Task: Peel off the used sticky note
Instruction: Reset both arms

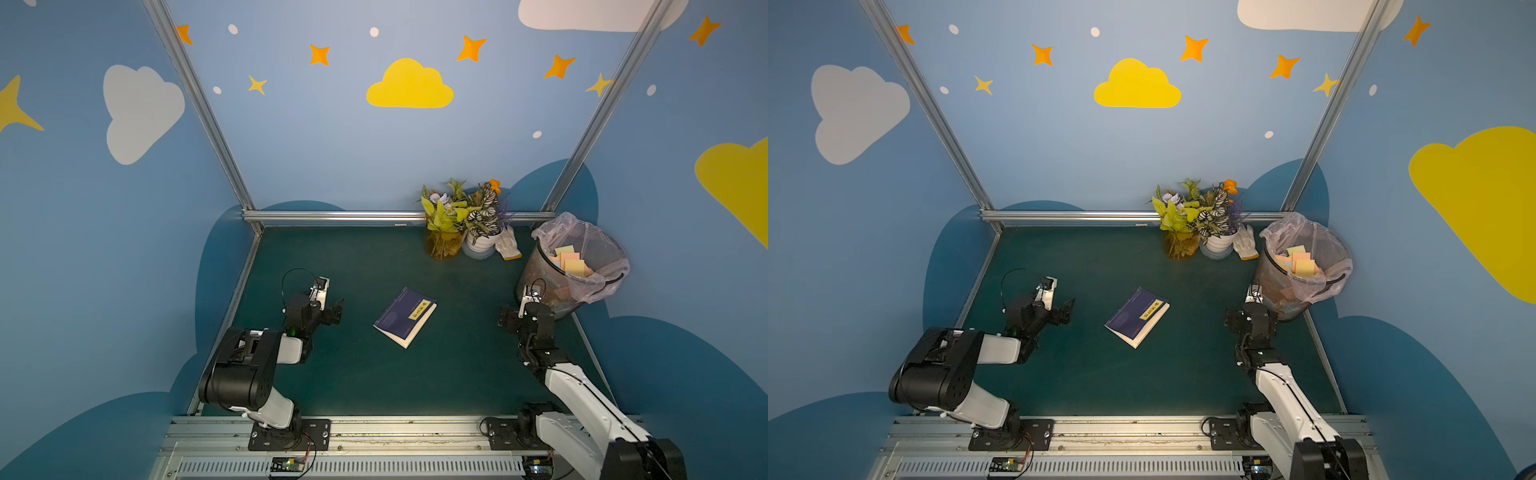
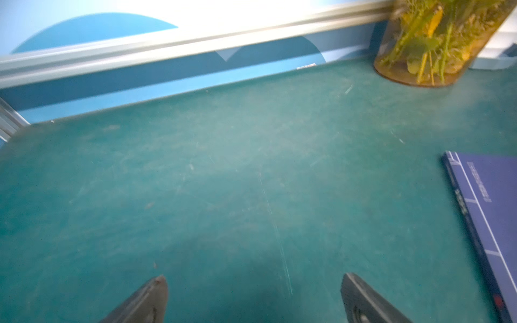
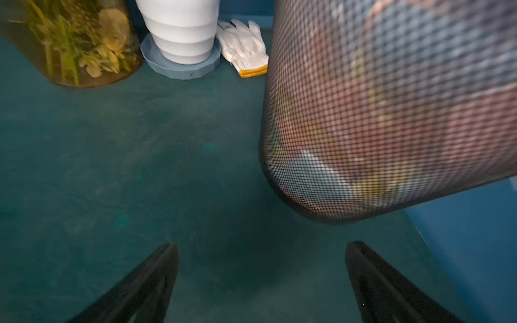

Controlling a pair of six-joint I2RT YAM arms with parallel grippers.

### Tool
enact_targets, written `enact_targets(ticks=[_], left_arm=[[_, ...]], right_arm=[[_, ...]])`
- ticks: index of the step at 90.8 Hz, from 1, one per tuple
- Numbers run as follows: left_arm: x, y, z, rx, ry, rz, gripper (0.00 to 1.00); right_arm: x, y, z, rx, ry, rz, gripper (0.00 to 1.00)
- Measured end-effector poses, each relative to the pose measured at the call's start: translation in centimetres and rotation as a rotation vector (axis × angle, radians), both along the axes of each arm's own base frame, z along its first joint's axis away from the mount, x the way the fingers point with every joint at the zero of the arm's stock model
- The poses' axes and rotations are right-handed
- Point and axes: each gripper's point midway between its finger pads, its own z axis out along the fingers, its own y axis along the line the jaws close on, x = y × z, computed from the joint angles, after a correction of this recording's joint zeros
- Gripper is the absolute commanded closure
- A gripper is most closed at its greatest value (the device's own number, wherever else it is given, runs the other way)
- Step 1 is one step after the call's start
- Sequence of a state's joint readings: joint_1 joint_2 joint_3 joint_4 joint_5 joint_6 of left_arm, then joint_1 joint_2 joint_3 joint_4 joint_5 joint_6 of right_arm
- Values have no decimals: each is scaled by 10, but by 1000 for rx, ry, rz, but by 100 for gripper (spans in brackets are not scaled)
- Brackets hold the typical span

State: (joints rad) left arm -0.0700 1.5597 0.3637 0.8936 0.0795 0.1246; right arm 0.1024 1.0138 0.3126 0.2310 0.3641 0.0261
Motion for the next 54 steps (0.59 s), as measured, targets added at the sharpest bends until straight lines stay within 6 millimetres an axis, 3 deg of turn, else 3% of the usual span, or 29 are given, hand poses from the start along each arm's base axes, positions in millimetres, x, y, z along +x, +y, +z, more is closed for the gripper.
enact_targets(ticks=[12,32,42,54], left_arm=[[4,1,4,0,-12,8,0],[4,1,4,1,-11,9,0],[4,1,4,1,-11,9,0],[4,1,4,1,-11,9,0]], right_arm=[[17,-4,-24,24,34,10,2],[64,3,-26,99,-17,83,2],[67,13,-37,104,5,126,2],[73,20,-30,109,-12,149,2]])
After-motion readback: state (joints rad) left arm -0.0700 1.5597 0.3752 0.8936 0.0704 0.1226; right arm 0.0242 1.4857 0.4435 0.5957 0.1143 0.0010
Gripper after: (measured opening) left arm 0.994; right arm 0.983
